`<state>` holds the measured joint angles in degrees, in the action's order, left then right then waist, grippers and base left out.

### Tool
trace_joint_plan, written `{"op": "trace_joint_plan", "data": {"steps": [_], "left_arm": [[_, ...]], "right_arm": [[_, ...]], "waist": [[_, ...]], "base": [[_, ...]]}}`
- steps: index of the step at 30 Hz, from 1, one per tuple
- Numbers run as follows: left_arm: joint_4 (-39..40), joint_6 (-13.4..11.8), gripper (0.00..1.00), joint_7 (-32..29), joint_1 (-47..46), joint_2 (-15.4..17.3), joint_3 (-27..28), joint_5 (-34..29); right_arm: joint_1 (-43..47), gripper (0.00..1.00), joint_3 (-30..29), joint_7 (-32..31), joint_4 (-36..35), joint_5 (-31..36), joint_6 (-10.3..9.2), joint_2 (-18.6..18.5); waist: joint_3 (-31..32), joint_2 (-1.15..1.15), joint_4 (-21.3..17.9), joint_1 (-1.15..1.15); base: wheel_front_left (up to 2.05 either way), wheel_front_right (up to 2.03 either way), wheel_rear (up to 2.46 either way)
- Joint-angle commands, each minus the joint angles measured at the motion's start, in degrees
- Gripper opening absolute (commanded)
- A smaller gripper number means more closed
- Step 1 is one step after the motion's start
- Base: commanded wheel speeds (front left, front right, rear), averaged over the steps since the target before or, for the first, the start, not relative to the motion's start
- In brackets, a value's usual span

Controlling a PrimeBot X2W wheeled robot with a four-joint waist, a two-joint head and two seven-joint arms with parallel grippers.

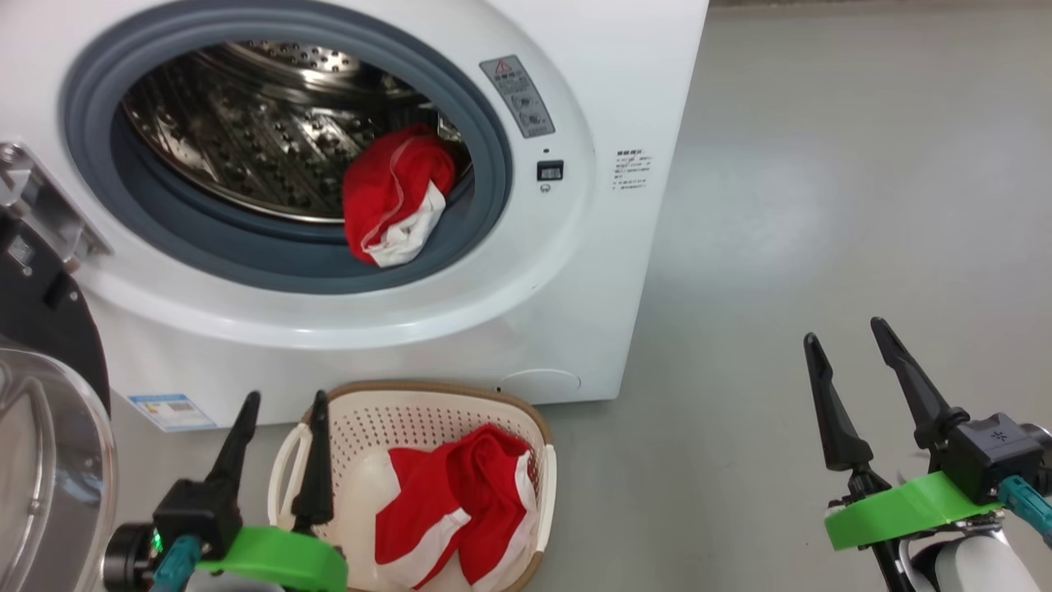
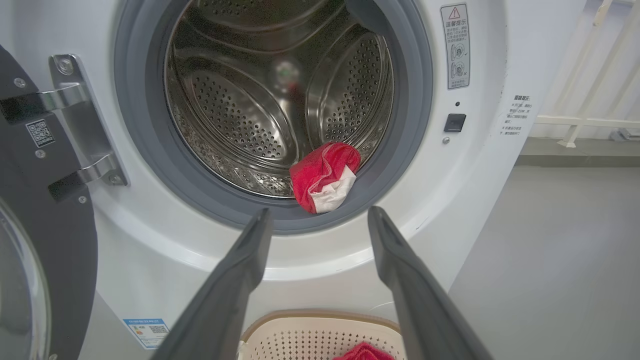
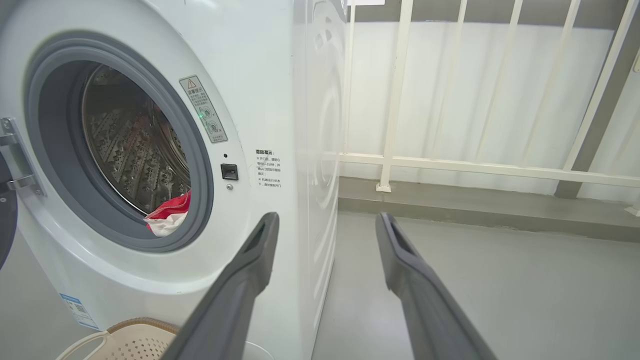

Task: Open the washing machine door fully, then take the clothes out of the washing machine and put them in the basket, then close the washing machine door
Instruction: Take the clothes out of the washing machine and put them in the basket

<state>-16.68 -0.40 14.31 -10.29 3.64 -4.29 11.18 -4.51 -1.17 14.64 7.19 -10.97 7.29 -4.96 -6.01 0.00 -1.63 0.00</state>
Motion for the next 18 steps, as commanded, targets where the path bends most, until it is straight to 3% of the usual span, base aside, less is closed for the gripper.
{"op": "trace_joint_plan", "data": {"steps": [1,18], "left_arm": [[2.0,0.1,1.0,0.7,0.5,1.3,2.6,-0.3],[4.3,2.2,1.0,0.7,6.5,0.6,5.3,-0.6]], "right_arm": [[0.0,1.0,0.9,0.4,-1.5,0.3,0.2,-0.2],[4.9,1.0,-0.6,0.4,-2.9,0.6,0.2,0.1]], "waist": [[1.7,0.0,-0.3,0.0],[5.8,0.0,-0.2,0.0]], "base": [[0.0,0.0,0.0],[0.0,0.0,0.0]]}}
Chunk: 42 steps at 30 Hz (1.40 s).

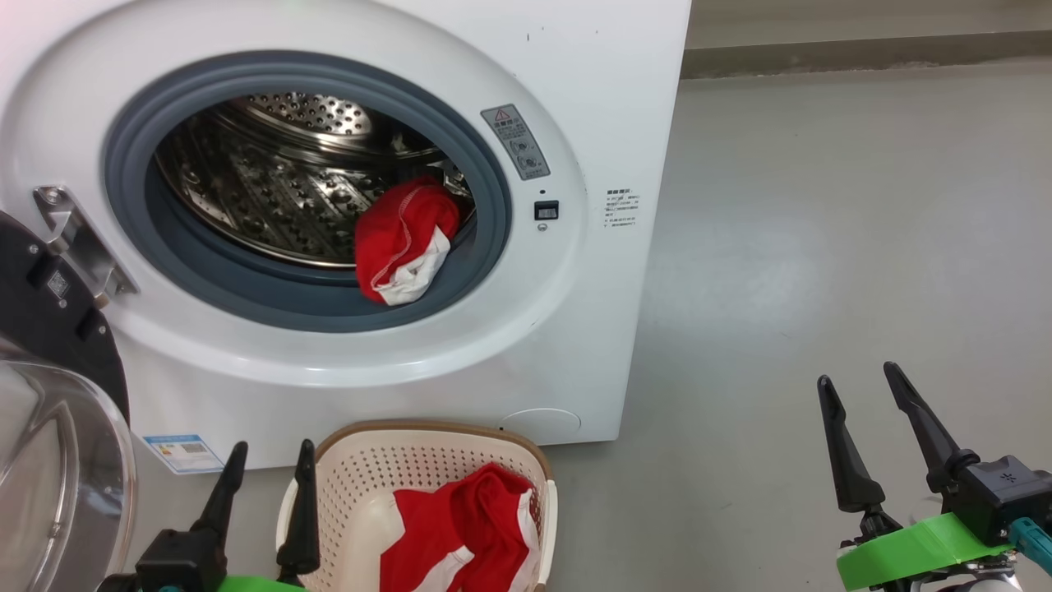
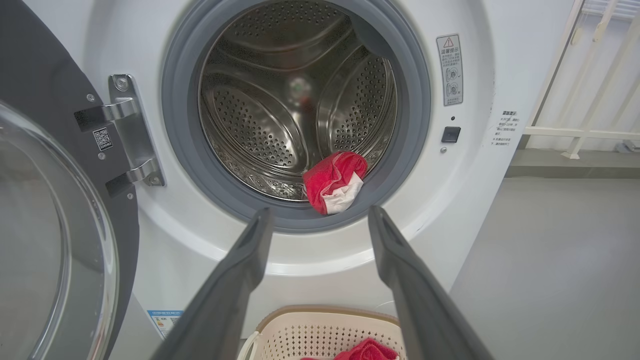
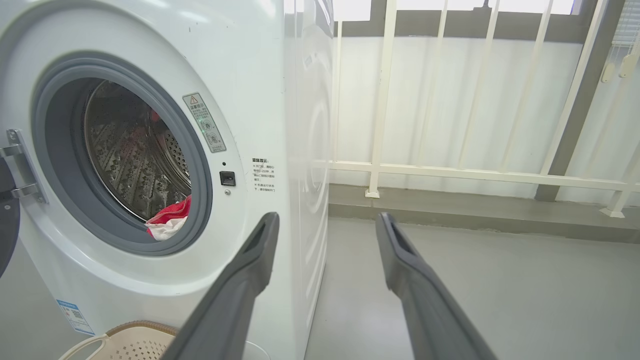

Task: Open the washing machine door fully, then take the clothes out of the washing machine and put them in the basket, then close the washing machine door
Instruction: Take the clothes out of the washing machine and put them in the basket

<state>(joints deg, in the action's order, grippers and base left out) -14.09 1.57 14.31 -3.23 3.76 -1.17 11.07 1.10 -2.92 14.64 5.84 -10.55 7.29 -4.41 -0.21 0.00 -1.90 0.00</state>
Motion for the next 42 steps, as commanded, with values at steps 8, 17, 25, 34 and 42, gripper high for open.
{"op": "trace_joint_plan", "data": {"steps": [8,17,25,34,42], "left_arm": [[2.0,0.5,1.0,0.7,-0.1,0.1,2.6,-0.8],[2.0,0.8,1.0,0.7,-0.3,-0.1,2.7,-1.4],[1.9,1.2,1.0,0.7,-2.0,-0.3,2.4,-1.5],[1.5,1.7,1.0,0.7,-7.2,-0.4,1.5,-2.3],[-2.7,2.1,1.0,0.7,-16.4,-0.3,2.6,-0.6]], "right_arm": [[-0.3,1.0,1.2,0.4,-2.0,0.4,0.2,-0.4],[-0.3,1.0,1.6,0.4,-2.0,0.1,0.2,-0.5],[-1.1,1.0,2.0,0.4,-2.5,-0.2,0.2,-0.6],[-3.8,1.0,3.5,0.4,-3.3,-0.8,0.2,-1.2],[-7.1,1.0,4.9,0.4,-4.1,-1.3,0.2,-2.1]], "waist": [[0.3,0.0,0.2,0.0],[-0.3,0.0,0.2,0.0],[-2.7,0.0,0.4,0.0],[-7.7,0.0,0.5,0.0],[-13.6,0.0,0.5,0.0]], "base": [[0.0,0.0,0.0],[0.0,0.0,0.0],[0.0,0.0,0.0],[0.0,0.0,0.0],[0.0,0.0,0.0]]}}
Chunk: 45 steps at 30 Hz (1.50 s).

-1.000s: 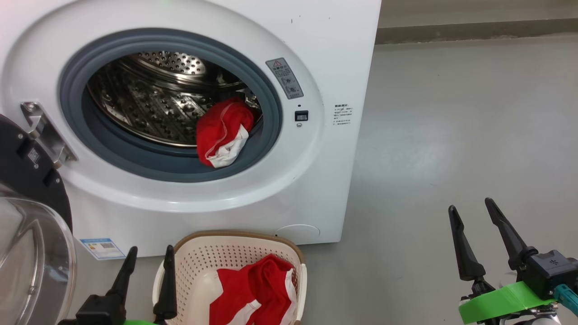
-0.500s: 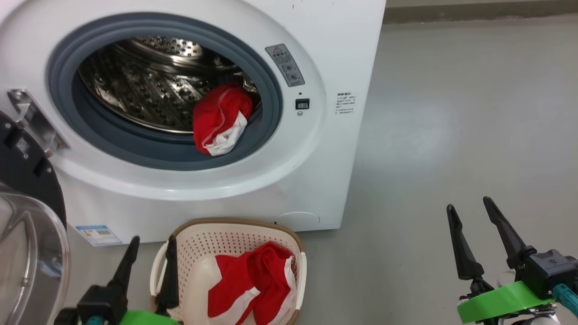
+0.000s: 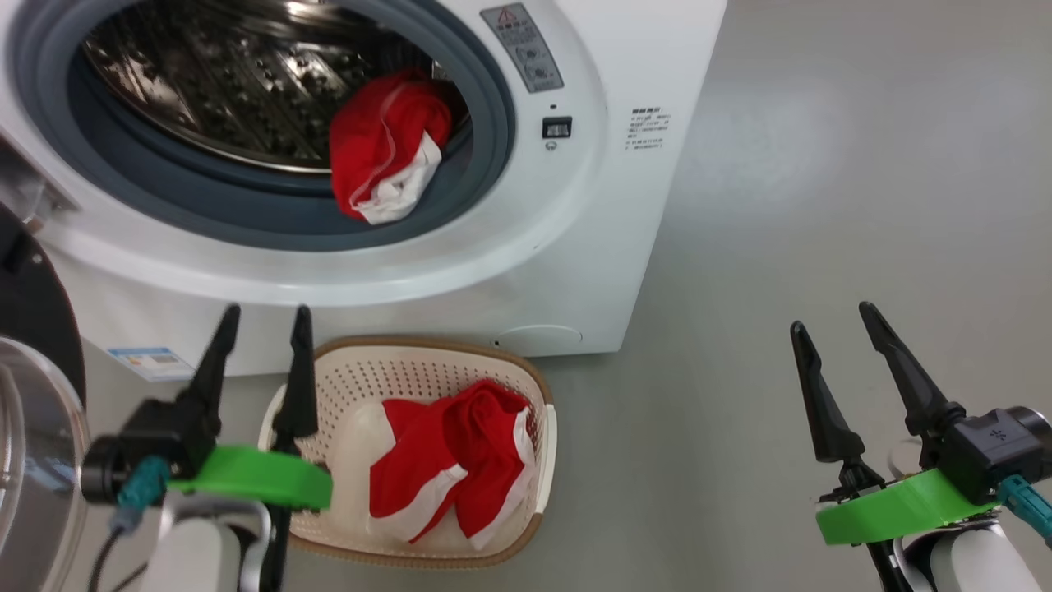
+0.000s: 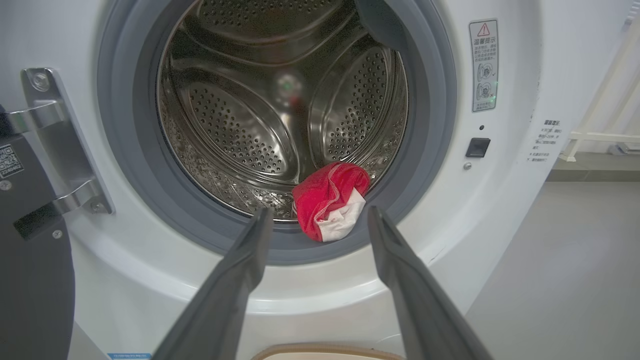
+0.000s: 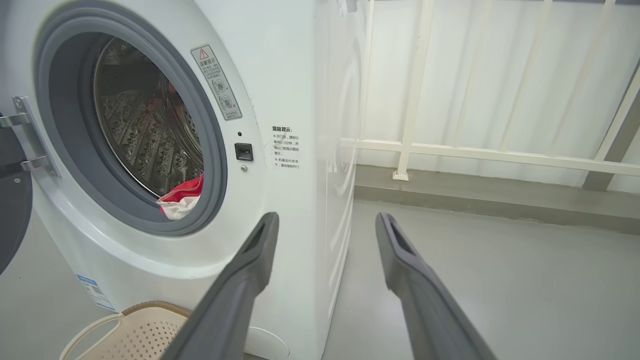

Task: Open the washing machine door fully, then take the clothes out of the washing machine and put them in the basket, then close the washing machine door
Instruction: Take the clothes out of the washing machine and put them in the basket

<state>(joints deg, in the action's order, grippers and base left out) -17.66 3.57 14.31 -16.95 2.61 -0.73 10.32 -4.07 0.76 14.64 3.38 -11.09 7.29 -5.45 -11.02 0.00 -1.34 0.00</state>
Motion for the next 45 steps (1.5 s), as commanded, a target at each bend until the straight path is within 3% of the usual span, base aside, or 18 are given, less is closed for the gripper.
{"op": "trace_joint_plan", "data": {"steps": [1,18,29,37,45], "left_arm": [[0.4,0.1,1.0,0.7,-3.9,1.0,2.4,0.2],[-9.7,-0.1,1.0,0.7,-27.0,2.6,4.4,-0.9],[-23.2,0.6,1.0,0.6,-40.8,4.9,6.0,0.2],[-33.8,2.5,1.0,-5.5,-50.1,7.4,3.8,1.0],[-42.0,3.5,1.0,-18.0,-55.5,8.4,1.5,2.8]], "right_arm": [[-2.3,1.0,1.4,0.4,-1.7,-0.8,0.2,-1.1],[-9.6,1.0,4.6,0.4,-2.2,-1.5,0.2,-1.4],[-13.4,1.0,6.3,0.4,-1.5,-1.9,0.2,-1.1],[-14.6,1.0,8.0,0.4,-0.3,-2.5,0.2,-0.4],[-15.1,1.0,9.3,0.4,0.9,-3.2,0.2,-0.2]], "waist": [[-3.5,0.0,-0.2,0.0],[-15.9,0.0,-3.1,0.0],[-21.0,0.0,-6.1,0.0],[-21.9,0.0,-7.2,0.0],[-22.2,0.0,-8.2,0.0]], "base": [[0.0,0.0,0.0],[0.0,0.0,0.0],[0.0,0.0,0.0],[0.0,0.0,0.0],[0.0,0.0,0.0]]}}
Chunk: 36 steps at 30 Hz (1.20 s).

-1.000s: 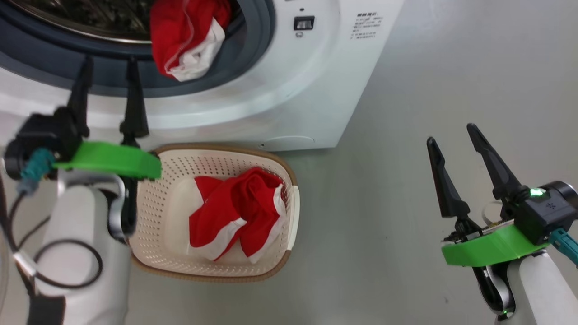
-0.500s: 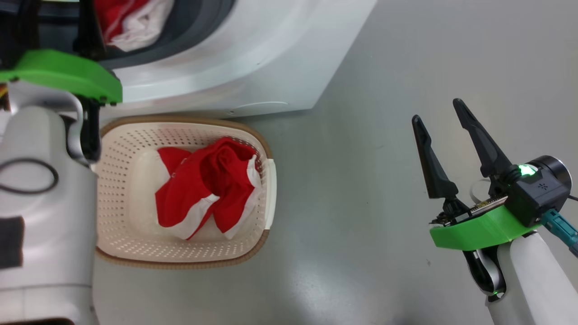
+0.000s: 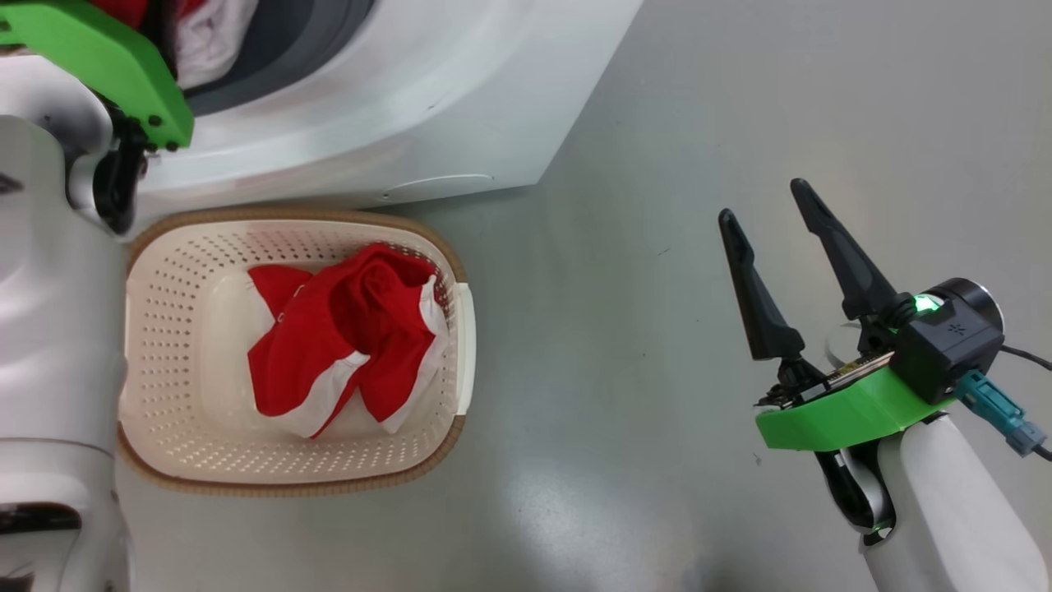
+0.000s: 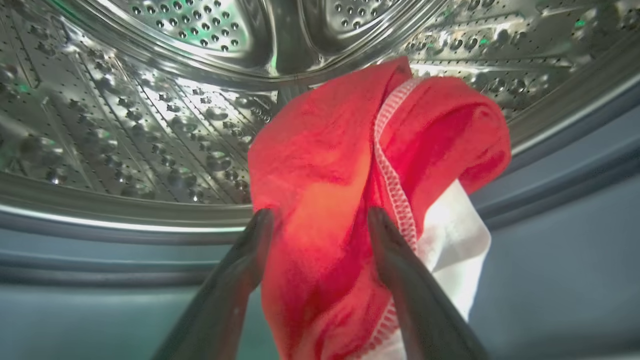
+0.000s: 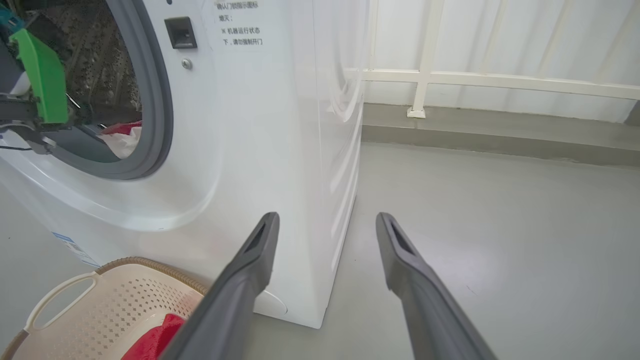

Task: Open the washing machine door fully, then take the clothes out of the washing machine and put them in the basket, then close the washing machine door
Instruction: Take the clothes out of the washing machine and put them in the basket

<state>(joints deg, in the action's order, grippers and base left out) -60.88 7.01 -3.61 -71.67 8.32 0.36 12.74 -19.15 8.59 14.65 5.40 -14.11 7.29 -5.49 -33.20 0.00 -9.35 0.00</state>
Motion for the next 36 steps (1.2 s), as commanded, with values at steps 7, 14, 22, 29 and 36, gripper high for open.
{"op": "trace_joint_plan", "data": {"steps": [7,14,22,29,36], "left_arm": [[-3.6,-0.4,1.0,-6.3,-1.9,4.3,-1.3,-0.4],[-6.0,-2.0,0.88,-6.9,-1.4,5.9,-3.7,-2.4],[-5.3,-3.1,0.0,-1.2,-1.2,6.4,-5.4,-3.5],[-3.7,-2.7,0.0,7.0,-0.3,5.4,-4.8,-1.8],[-2.3,-2.1,0.0,14.7,1.8,4.0,-4.4,-0.2]], "right_arm": [[-0.6,1.0,3.3,0.3,0.0,-1.0,0.2,0.2],[-0.5,1.0,4.1,0.3,0.7,-1.8,0.2,0.2],[-0.4,1.0,3.8,0.3,0.8,-1.8,0.2,0.3],[0.1,1.0,3.5,0.3,1.1,-1.9,0.2,0.1],[0.7,1.0,2.9,0.3,0.9,-1.7,0.2,-0.6]], "waist": [[0.4,0.0,-2.1,0.0],[0.8,0.0,-3.4,0.0],[1.3,0.0,-3.5,0.0],[2.4,0.0,-2.3,0.0],[3.7,0.0,-0.3,0.0]], "base": [[0.0,0.0,0.0],[0.0,0.0,0.0],[0.0,0.0,0.0],[0.0,0.0,0.0],[0.0,0.0,0.0]]}}
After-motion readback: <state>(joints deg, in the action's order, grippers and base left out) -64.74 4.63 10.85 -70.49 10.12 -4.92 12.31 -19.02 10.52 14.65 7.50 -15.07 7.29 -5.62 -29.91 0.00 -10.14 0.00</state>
